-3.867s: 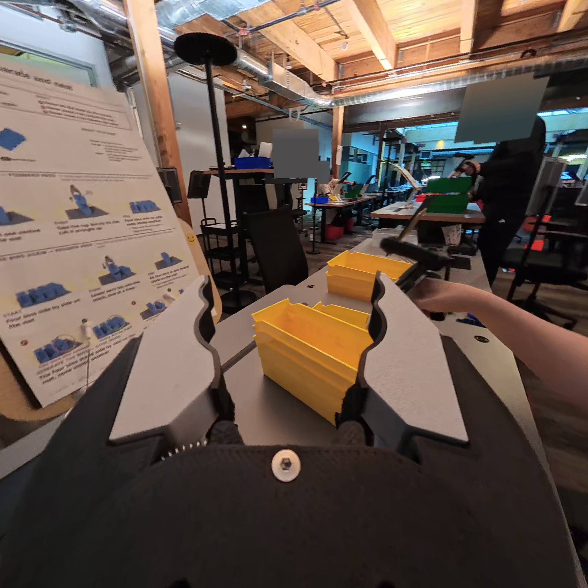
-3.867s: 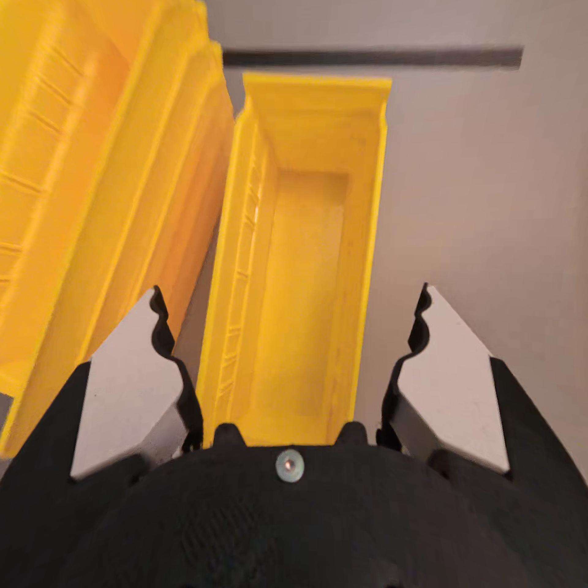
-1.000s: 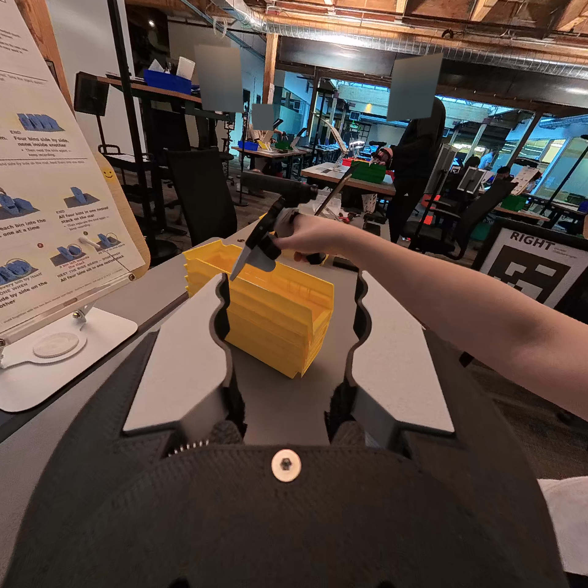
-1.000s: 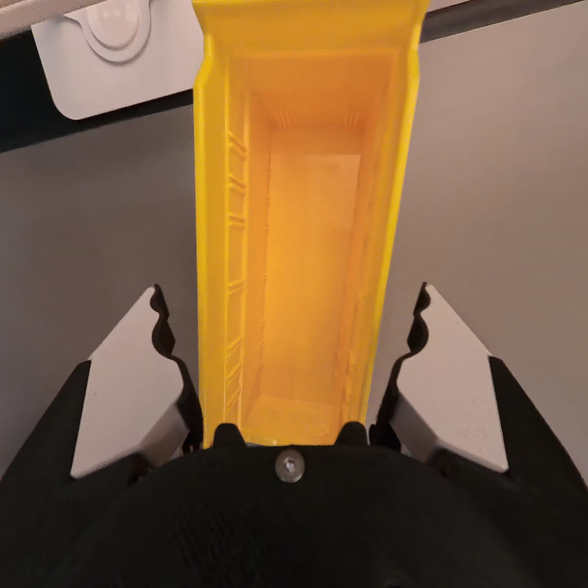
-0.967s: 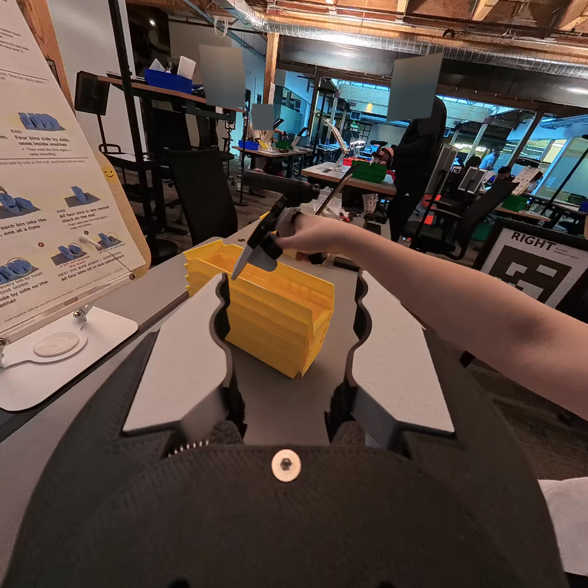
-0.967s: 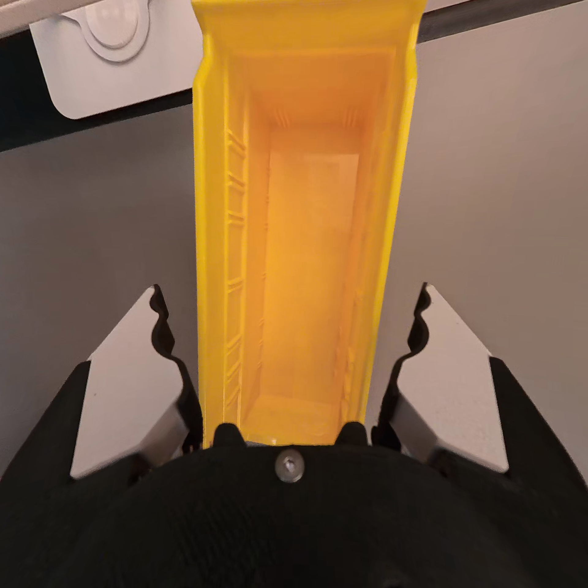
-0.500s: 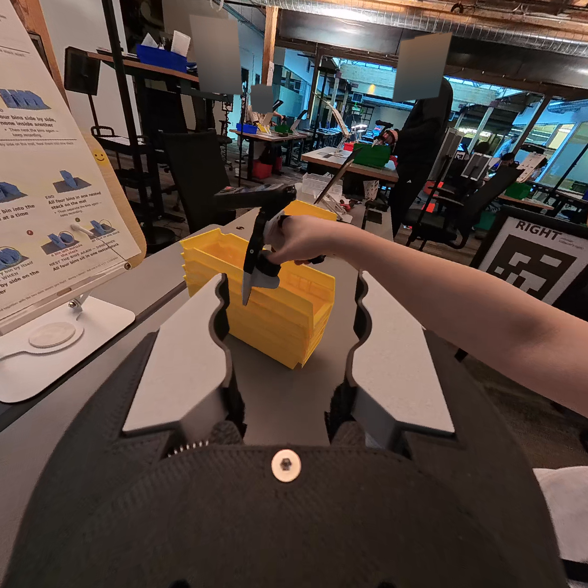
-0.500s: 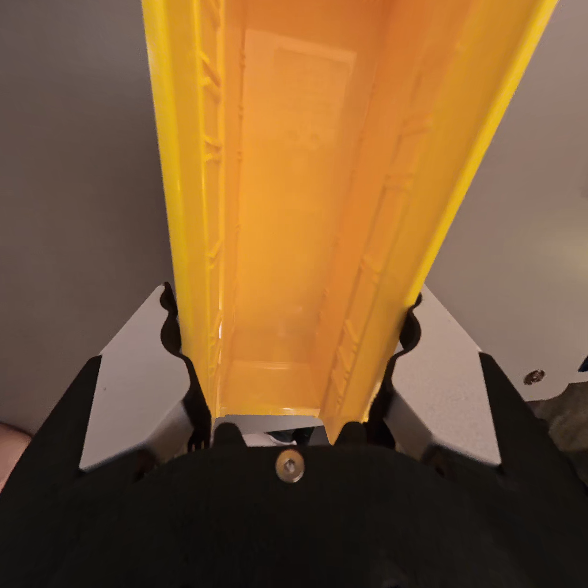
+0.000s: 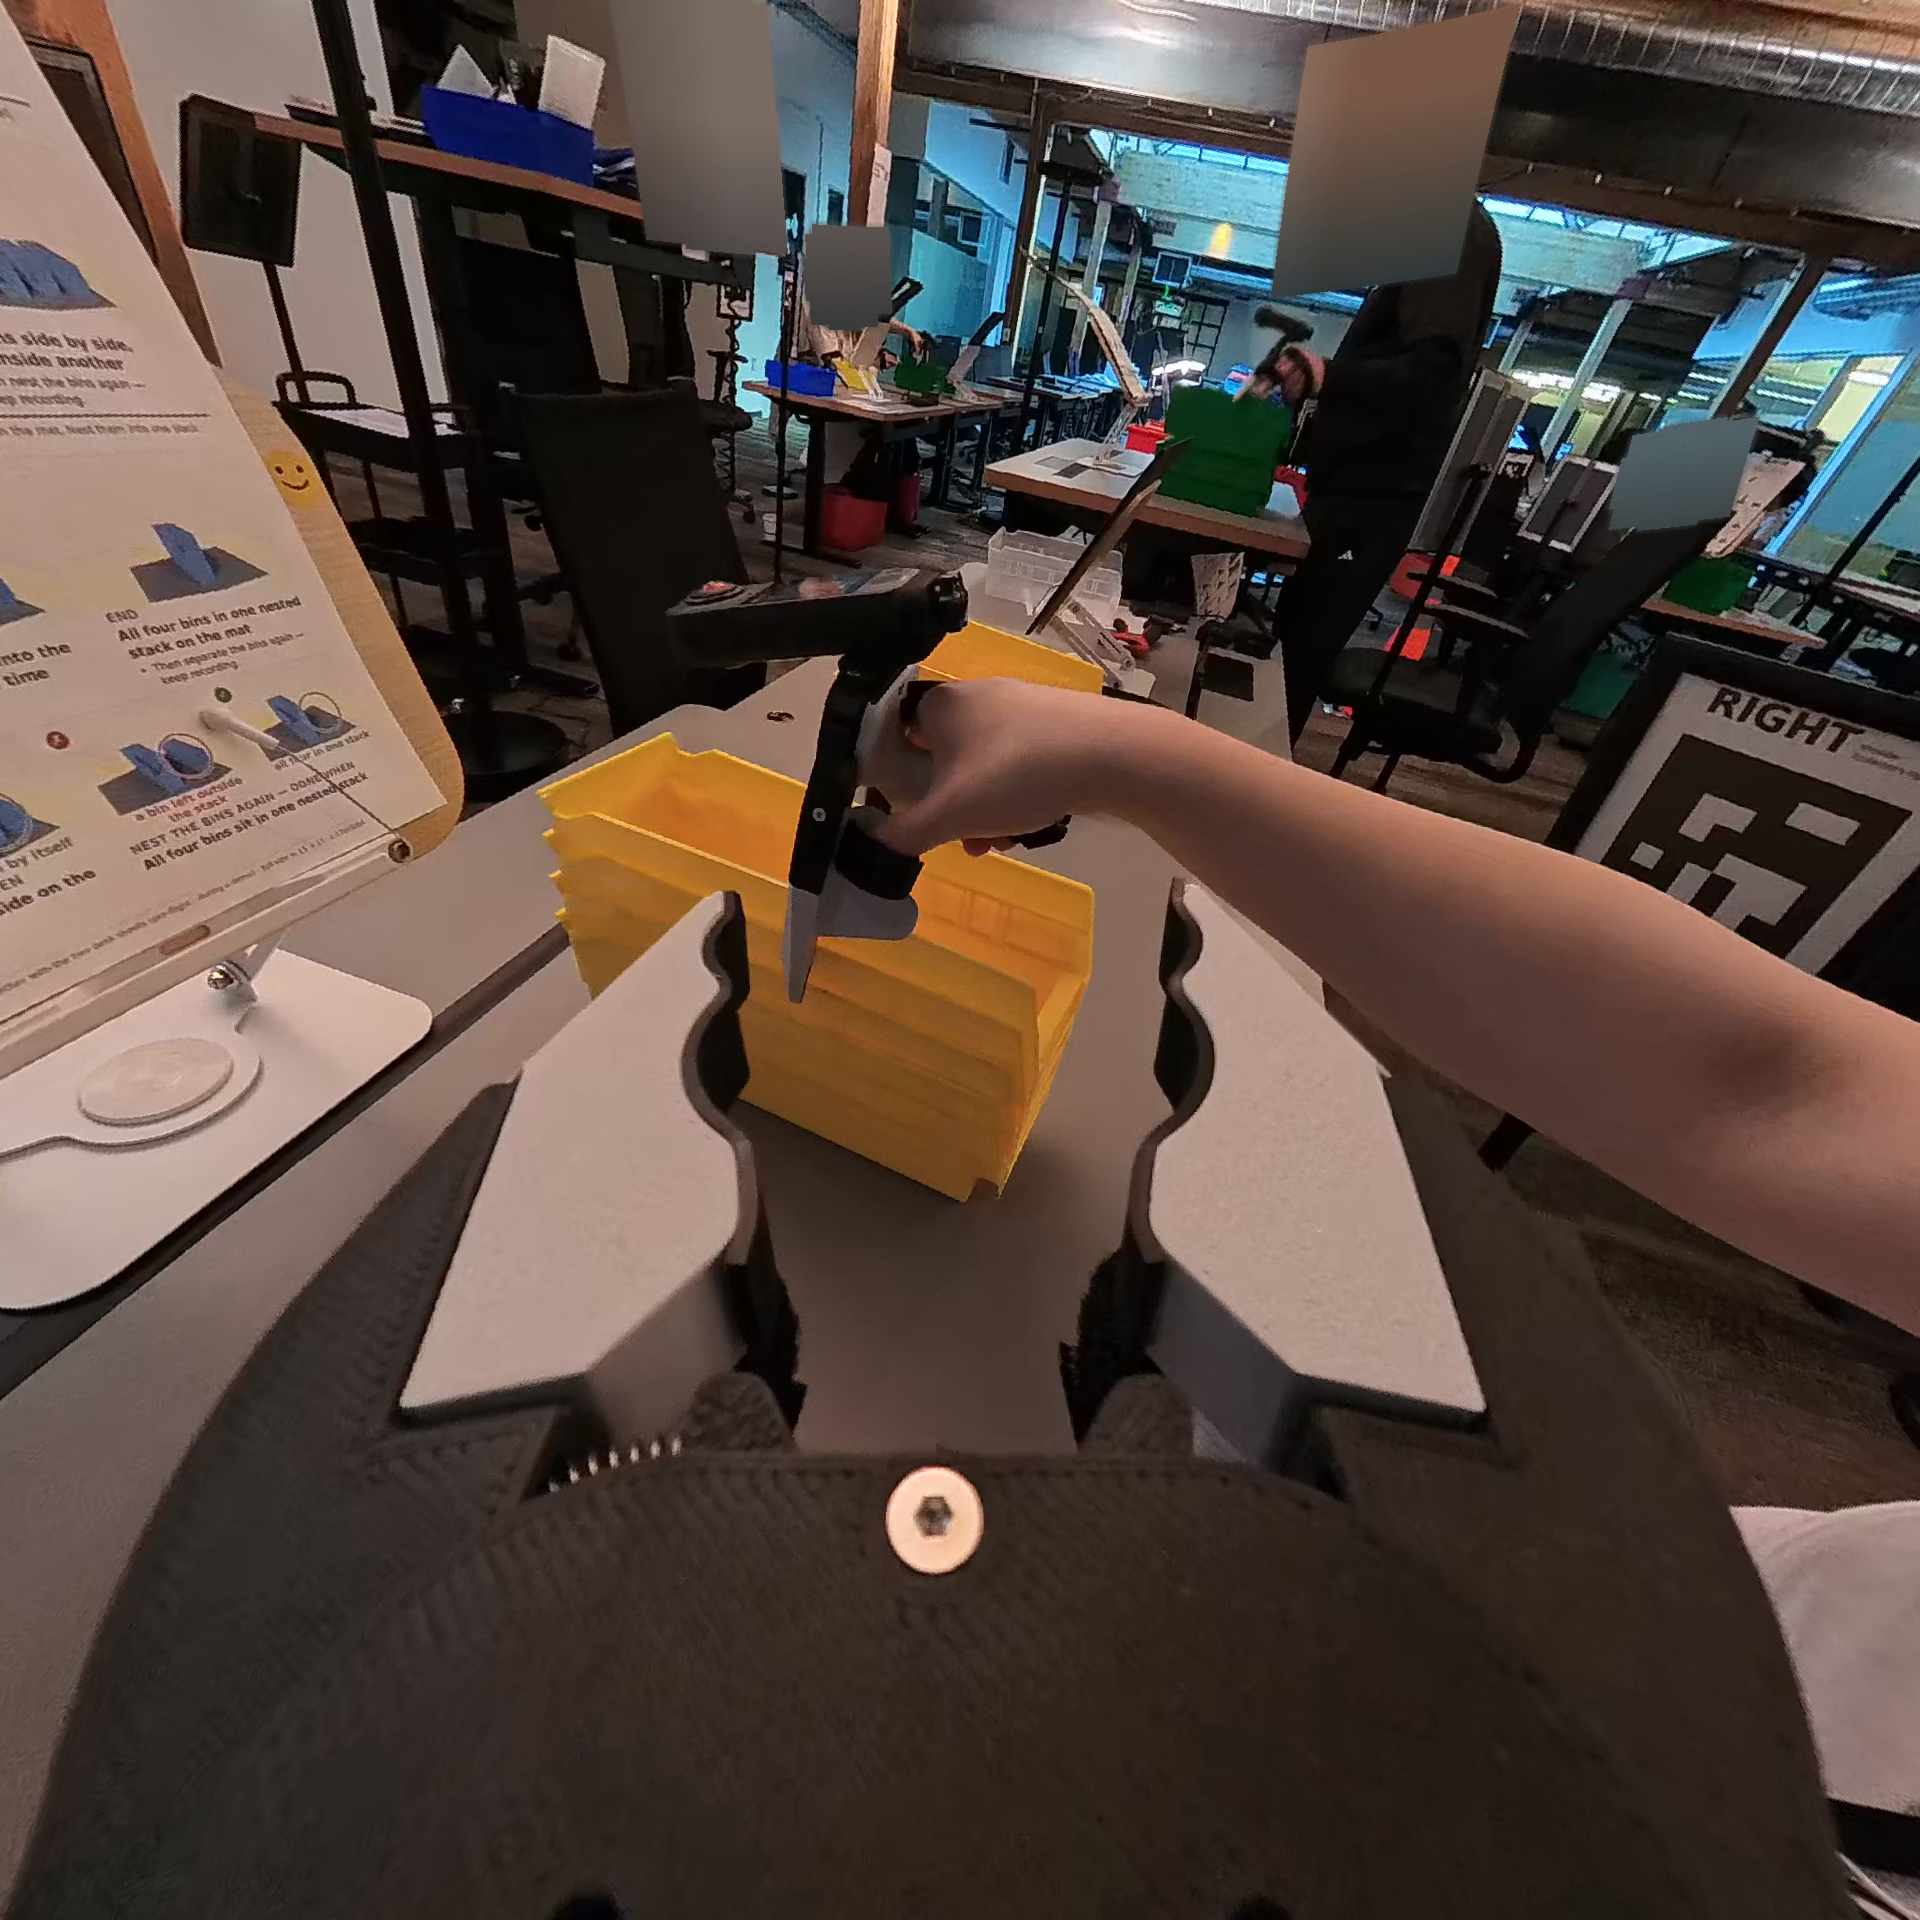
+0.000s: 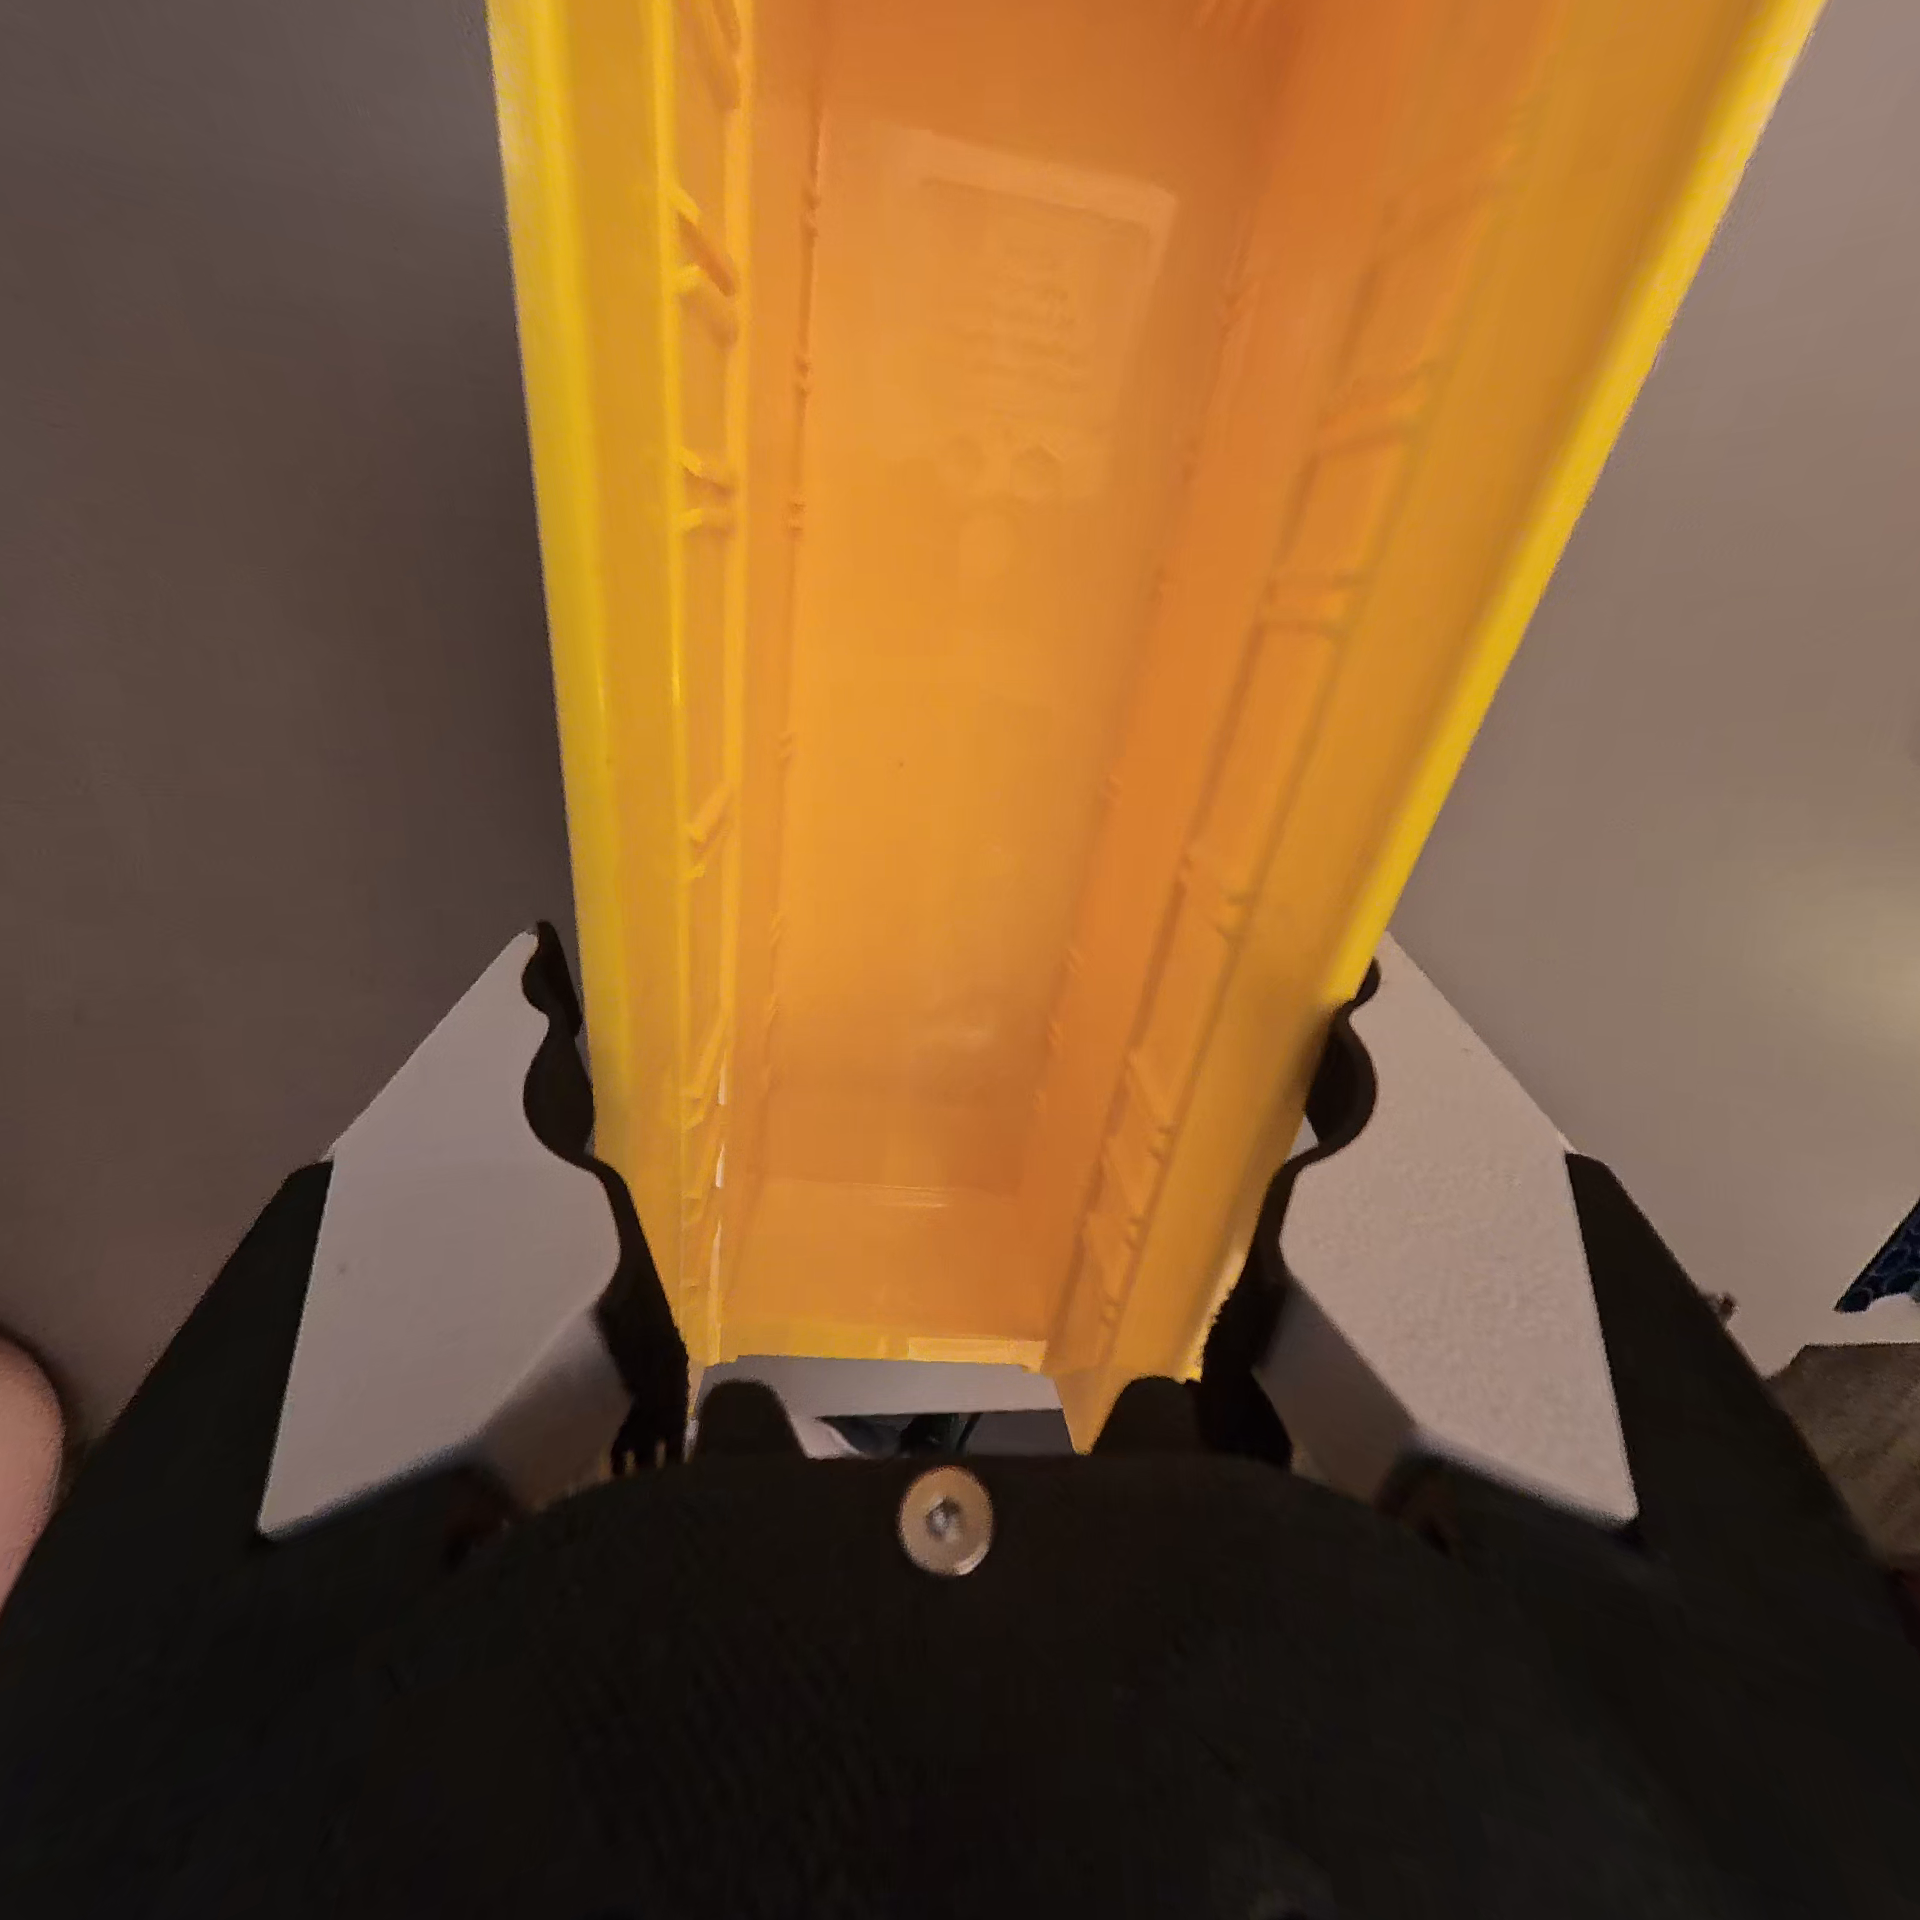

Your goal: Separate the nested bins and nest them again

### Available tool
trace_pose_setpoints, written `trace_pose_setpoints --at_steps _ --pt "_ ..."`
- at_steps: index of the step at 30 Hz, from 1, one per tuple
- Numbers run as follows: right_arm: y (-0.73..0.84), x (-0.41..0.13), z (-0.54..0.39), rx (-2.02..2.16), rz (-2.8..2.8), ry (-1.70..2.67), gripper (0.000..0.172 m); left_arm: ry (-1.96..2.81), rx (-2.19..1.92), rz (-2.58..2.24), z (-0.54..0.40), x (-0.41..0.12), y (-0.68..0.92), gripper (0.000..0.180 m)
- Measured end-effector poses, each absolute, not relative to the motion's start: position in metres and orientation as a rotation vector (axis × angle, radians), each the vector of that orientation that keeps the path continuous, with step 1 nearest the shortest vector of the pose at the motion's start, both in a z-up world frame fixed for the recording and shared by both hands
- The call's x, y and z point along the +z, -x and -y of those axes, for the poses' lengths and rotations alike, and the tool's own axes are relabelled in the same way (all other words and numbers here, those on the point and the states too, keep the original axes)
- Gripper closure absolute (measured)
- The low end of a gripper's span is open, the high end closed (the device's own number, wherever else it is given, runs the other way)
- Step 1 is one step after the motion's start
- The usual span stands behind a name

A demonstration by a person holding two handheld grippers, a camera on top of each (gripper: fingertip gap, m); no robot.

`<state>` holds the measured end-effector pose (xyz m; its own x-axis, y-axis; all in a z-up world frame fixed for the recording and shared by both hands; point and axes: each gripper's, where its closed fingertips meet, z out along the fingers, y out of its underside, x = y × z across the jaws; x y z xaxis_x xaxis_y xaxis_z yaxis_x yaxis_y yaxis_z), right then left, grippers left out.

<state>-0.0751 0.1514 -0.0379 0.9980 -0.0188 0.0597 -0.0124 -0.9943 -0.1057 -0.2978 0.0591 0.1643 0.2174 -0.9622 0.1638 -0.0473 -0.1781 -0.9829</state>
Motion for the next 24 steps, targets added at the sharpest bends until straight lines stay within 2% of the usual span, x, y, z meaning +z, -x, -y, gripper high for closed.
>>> trace_pose_setpoints --at_steps 10,18,24 --pt "0.082 -0.039 -0.157 -0.095 0.009 3.017 0.021 1.515 -1.119 -1.032 -0.062 0.155 0.291 0.101" --pt "0.084 0.022 -0.172 -0.008 -0.004 2.845 0.022 1.53 -1.115 -1.022 -0.069 0.152 0.29 0.1" --pt "0.082 0.0 -0.164 0.0 0.01 2.893 0.021 1.539 -1.112 -1.026 -0.07 0.15 0.288 0.1"
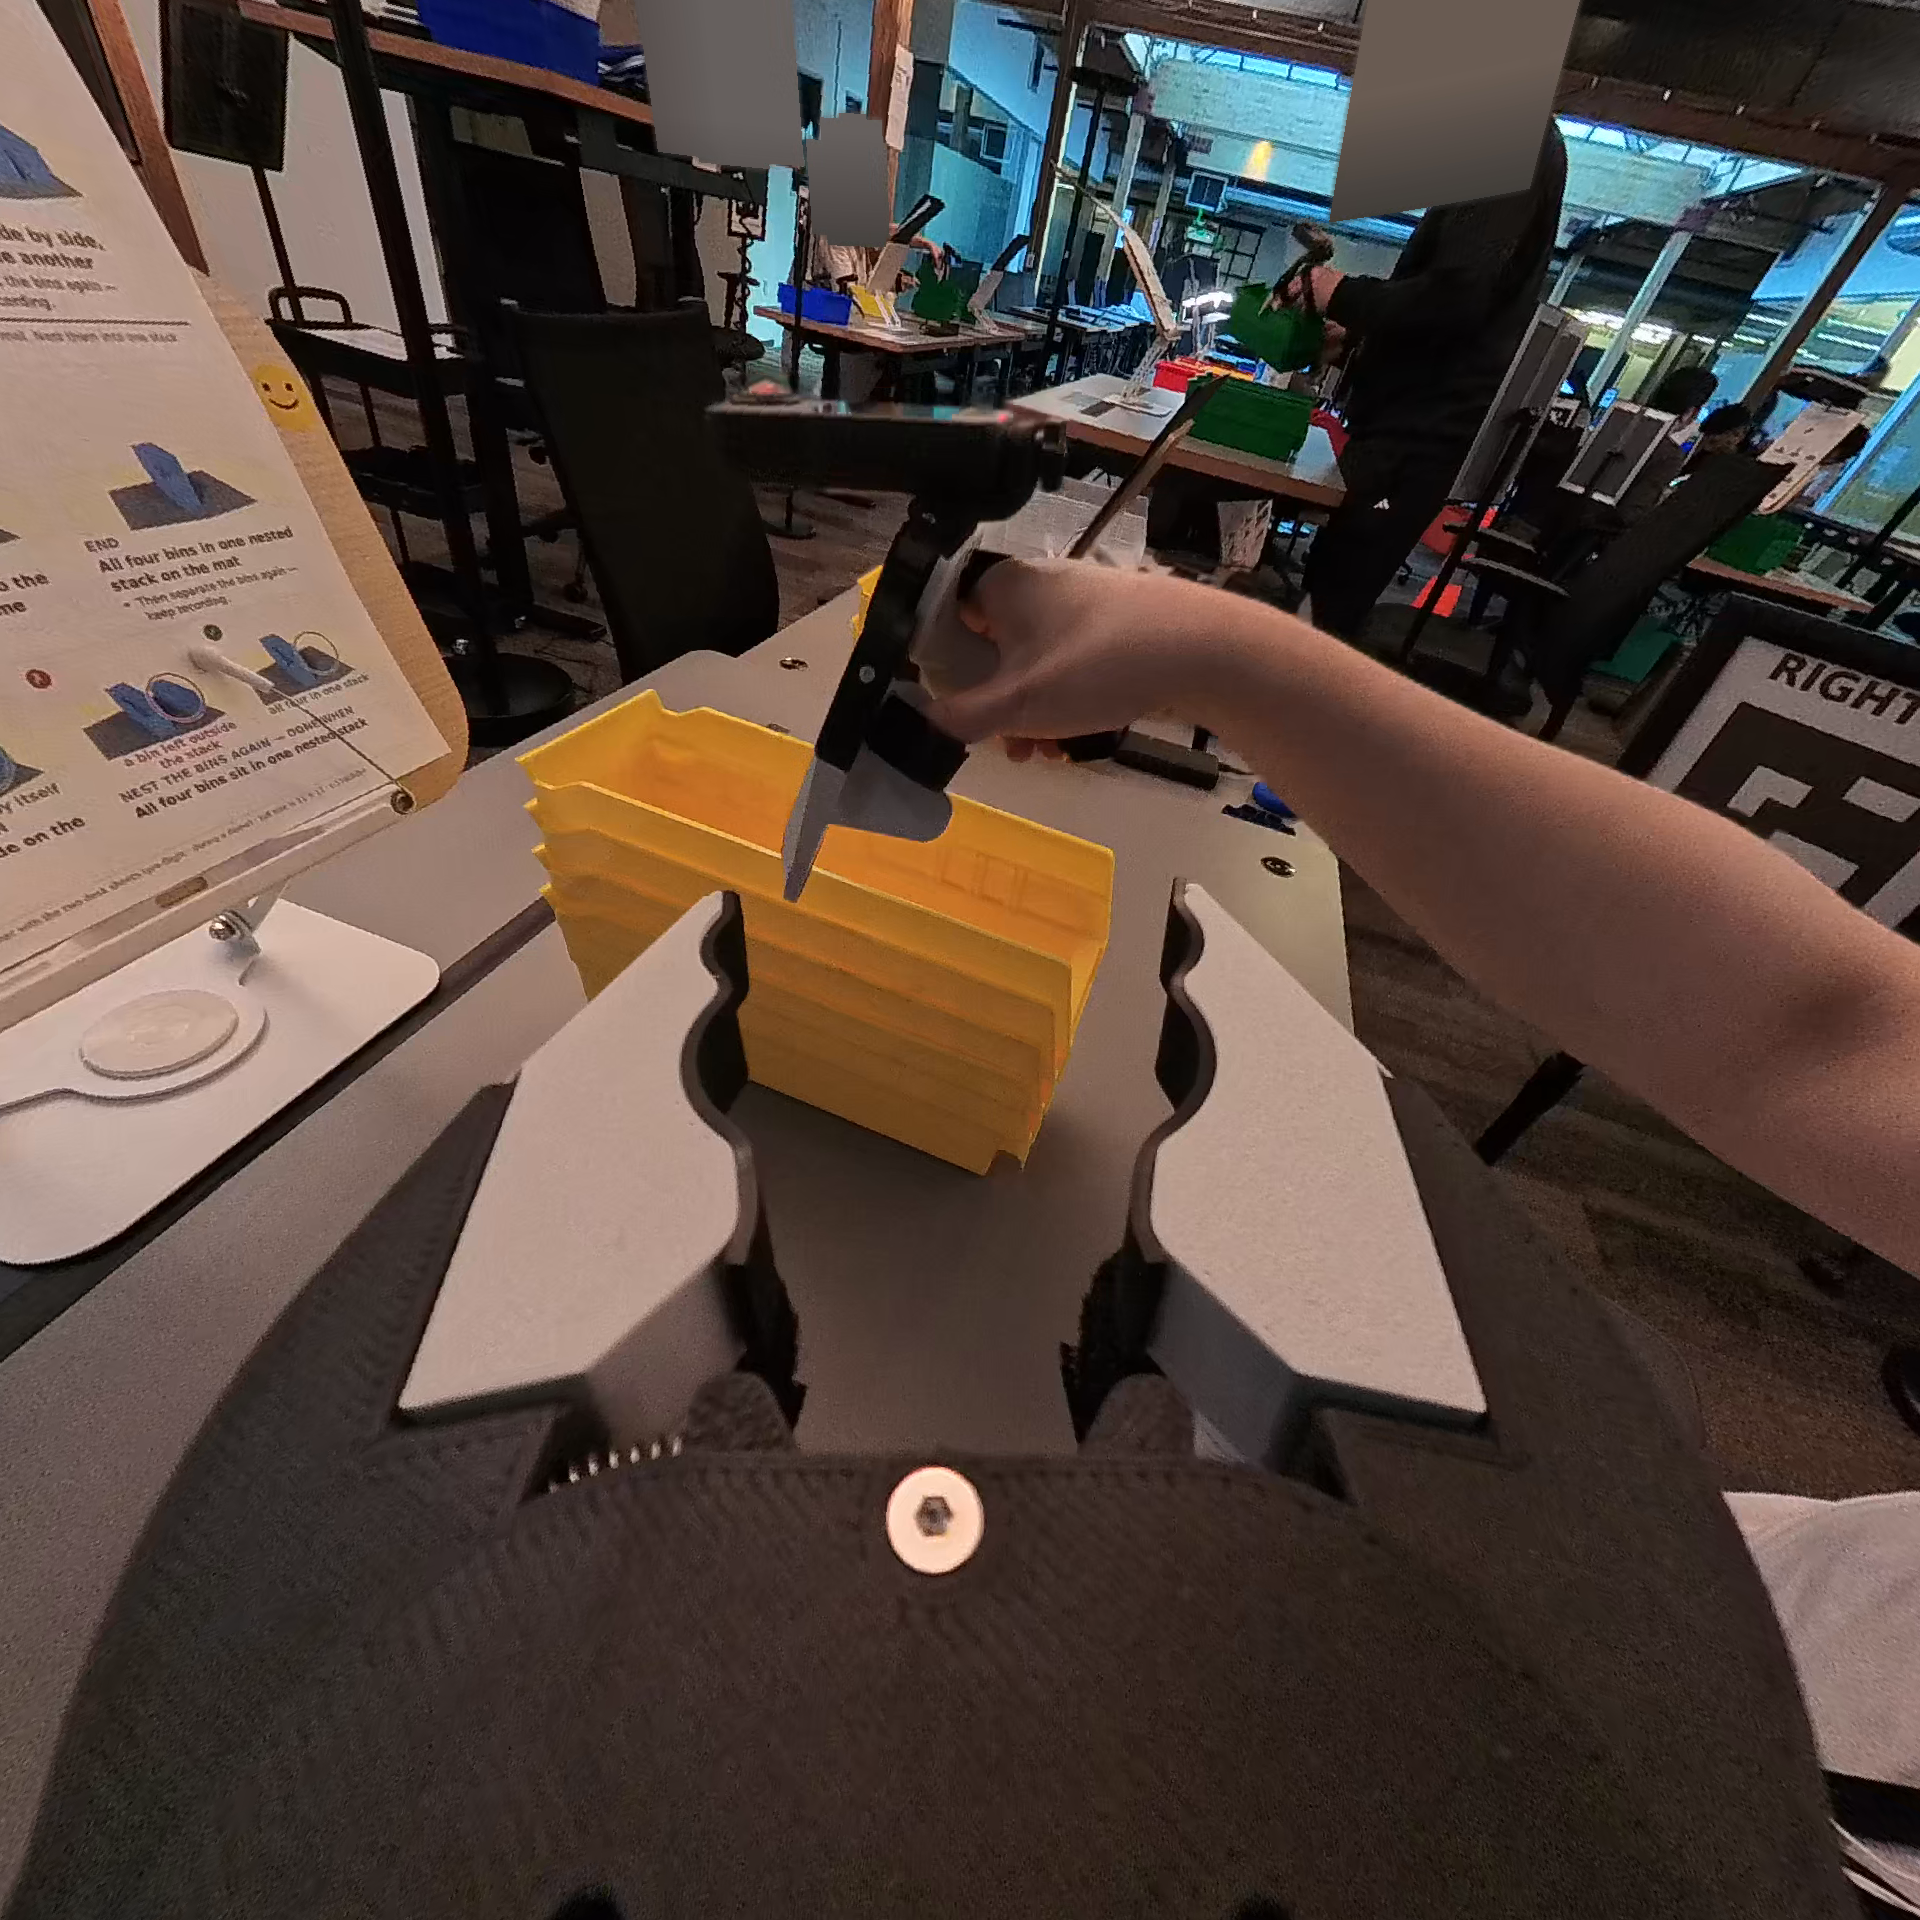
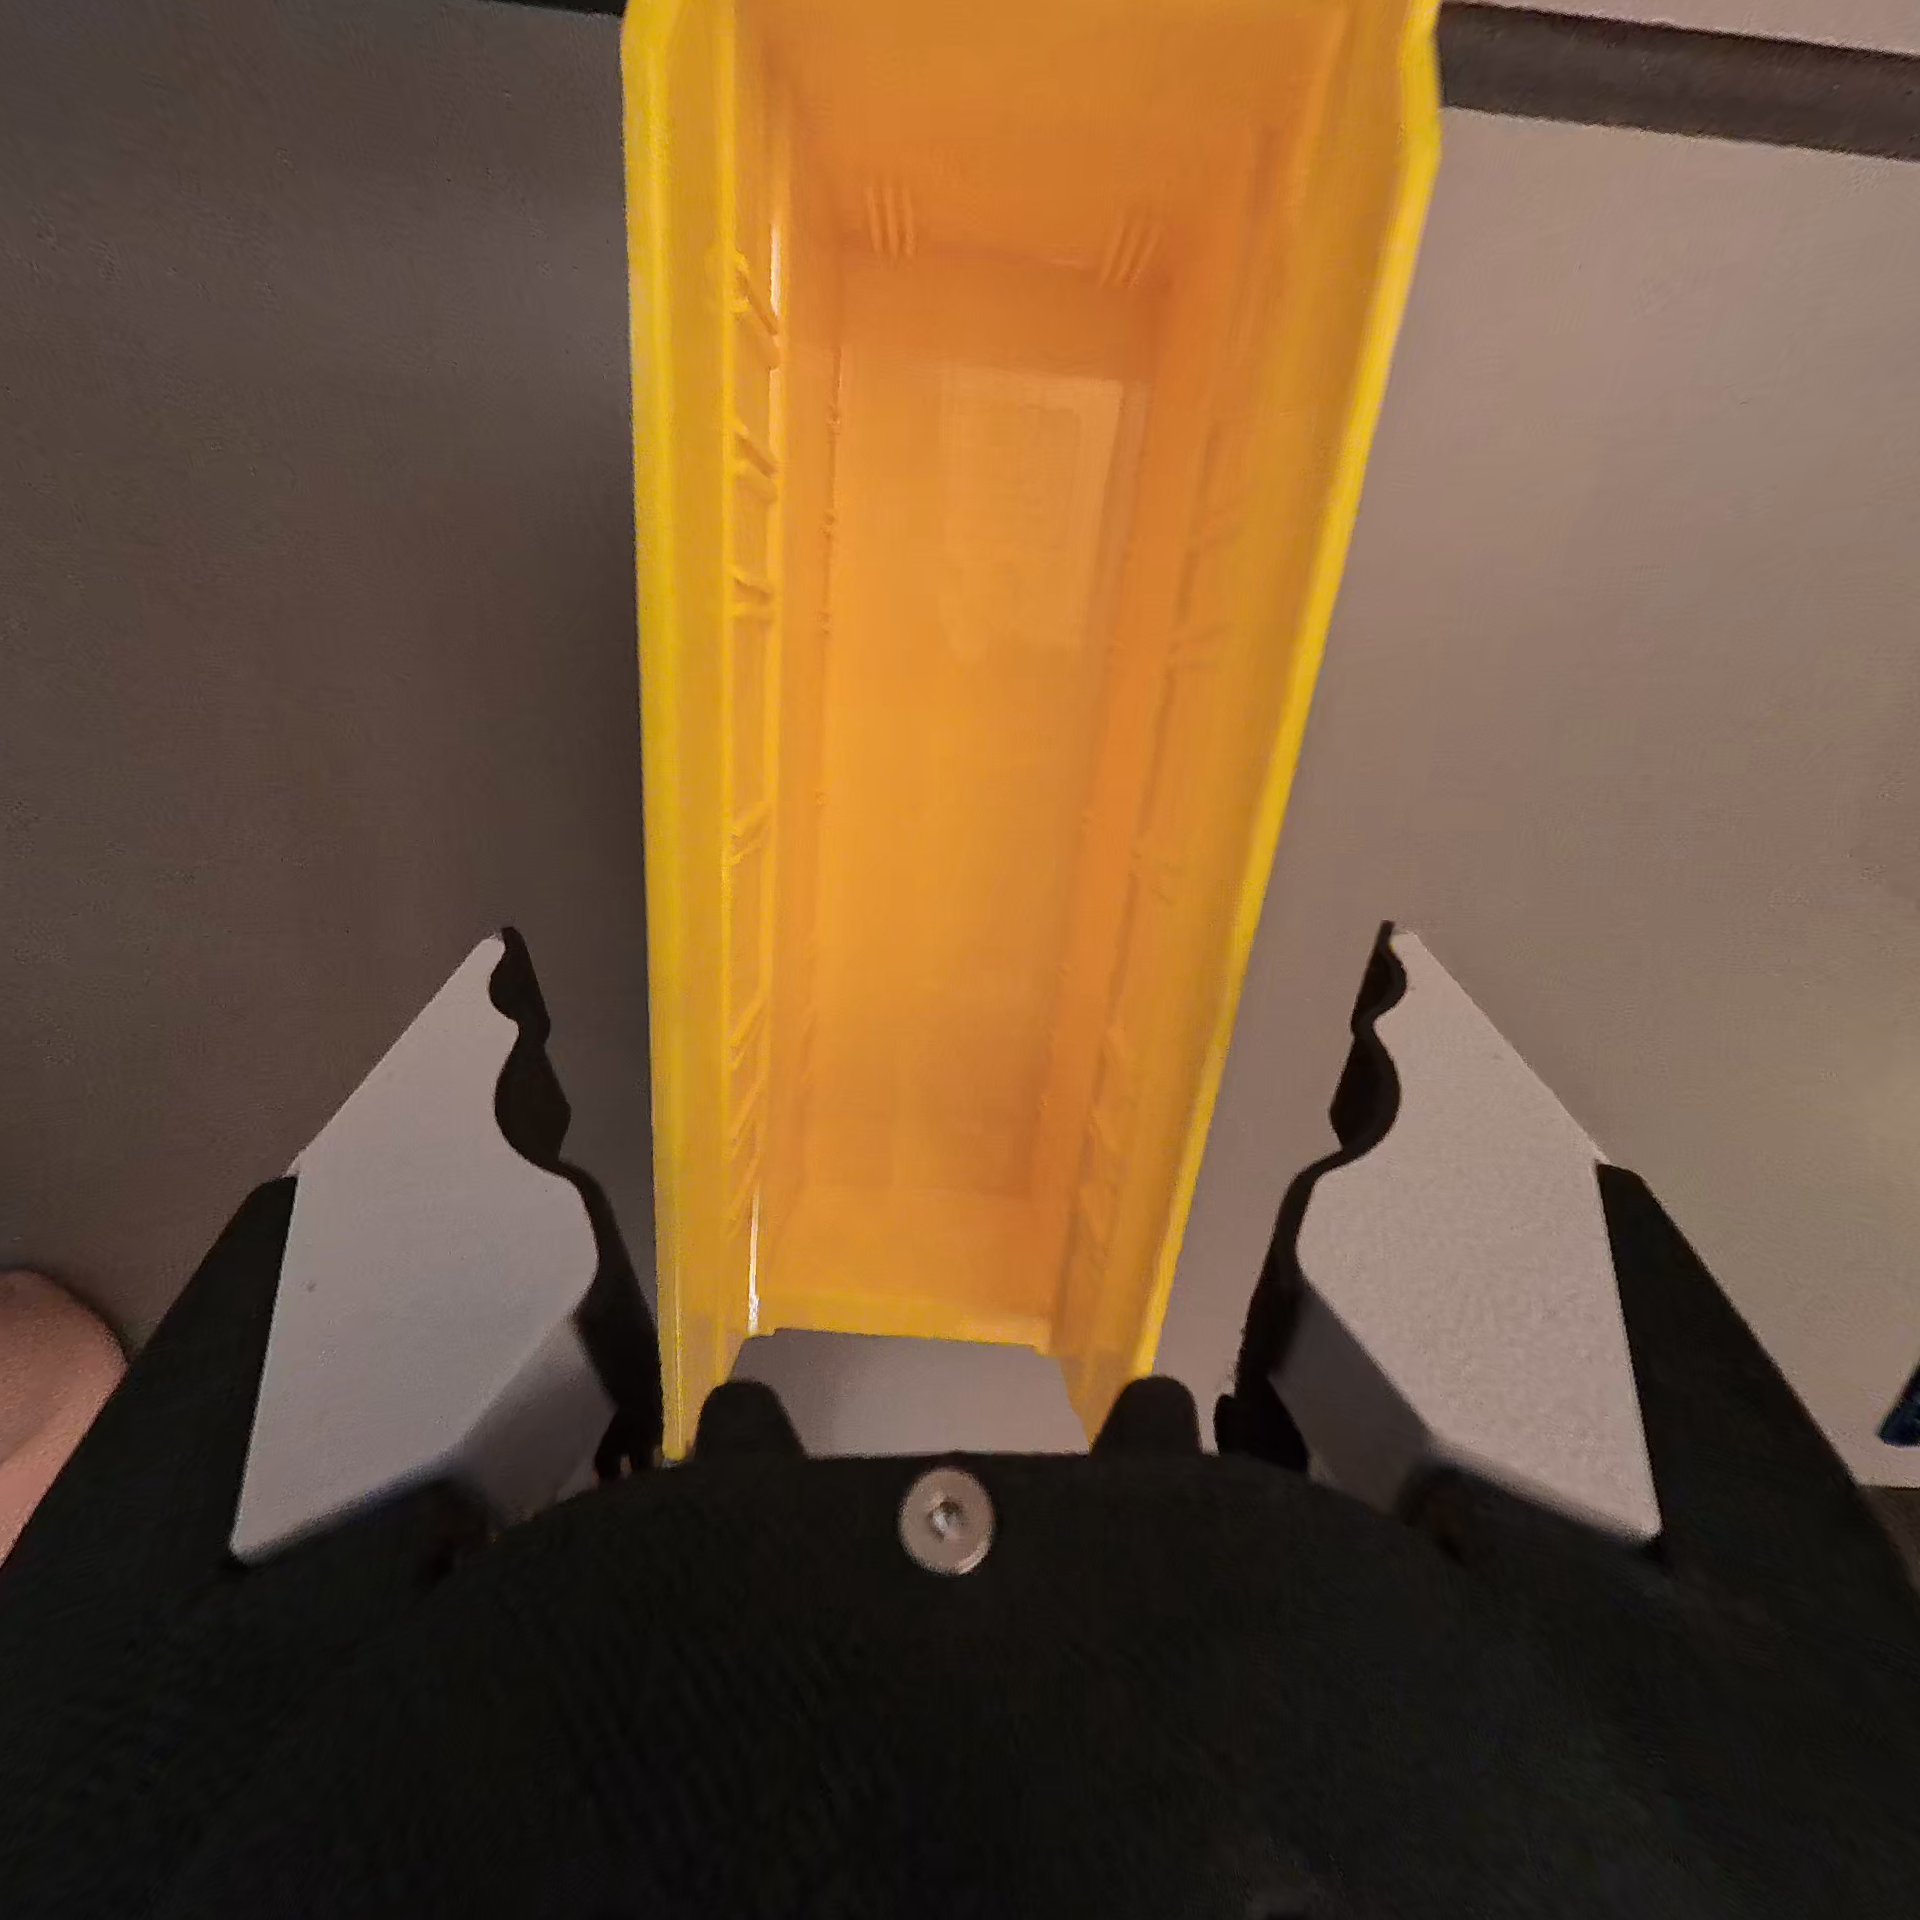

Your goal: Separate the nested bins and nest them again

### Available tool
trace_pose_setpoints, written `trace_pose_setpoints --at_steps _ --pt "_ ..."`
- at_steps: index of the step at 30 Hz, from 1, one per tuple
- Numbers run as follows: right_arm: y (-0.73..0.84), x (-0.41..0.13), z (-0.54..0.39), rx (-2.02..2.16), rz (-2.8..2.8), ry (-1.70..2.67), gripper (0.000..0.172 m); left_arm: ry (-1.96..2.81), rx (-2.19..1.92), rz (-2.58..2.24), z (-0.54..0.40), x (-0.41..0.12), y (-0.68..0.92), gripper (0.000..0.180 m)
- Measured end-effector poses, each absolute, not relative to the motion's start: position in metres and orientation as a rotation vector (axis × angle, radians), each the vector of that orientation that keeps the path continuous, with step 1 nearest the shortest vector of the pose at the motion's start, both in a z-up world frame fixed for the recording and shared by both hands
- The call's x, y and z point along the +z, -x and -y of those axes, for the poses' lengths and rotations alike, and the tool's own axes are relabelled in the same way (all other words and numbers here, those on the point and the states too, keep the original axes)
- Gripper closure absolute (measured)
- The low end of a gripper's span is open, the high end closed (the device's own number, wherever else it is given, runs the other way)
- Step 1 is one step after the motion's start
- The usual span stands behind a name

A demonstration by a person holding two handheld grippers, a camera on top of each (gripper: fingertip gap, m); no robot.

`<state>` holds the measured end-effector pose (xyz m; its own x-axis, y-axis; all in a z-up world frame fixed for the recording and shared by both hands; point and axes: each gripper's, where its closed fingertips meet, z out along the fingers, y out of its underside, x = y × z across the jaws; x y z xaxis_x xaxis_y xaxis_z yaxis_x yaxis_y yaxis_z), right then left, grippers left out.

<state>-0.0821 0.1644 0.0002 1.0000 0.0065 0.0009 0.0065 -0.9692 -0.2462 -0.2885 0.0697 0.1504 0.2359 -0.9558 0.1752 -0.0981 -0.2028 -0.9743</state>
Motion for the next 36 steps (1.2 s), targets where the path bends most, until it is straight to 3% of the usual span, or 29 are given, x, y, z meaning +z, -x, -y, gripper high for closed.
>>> trace_pose_setpoints --at_steps 7,11,21,36 --pt "0.083 -0.025 -0.158 -0.013 0.005 2.991 0.023 1.542 -1.099 -1.047 -0.066 0.149 0.288 0.1" --pt "0.083 -0.028 -0.156 -0.021 0.014 3.021 0.043 1.545 -1.107 -1.024 -0.069 0.151 0.291 0.099" --pt "0.083 -0.024 -0.155 0.002 0.001 3.034 0.058 1.523 -1.121 -0.988 -0.071 0.159 0.303 0.099" --pt "0.083 -0.022 -0.155 0.028 -0.008 3.037 0.061 1.546 -1.127 -0.954 -0.078 0.158 0.308 0.099"
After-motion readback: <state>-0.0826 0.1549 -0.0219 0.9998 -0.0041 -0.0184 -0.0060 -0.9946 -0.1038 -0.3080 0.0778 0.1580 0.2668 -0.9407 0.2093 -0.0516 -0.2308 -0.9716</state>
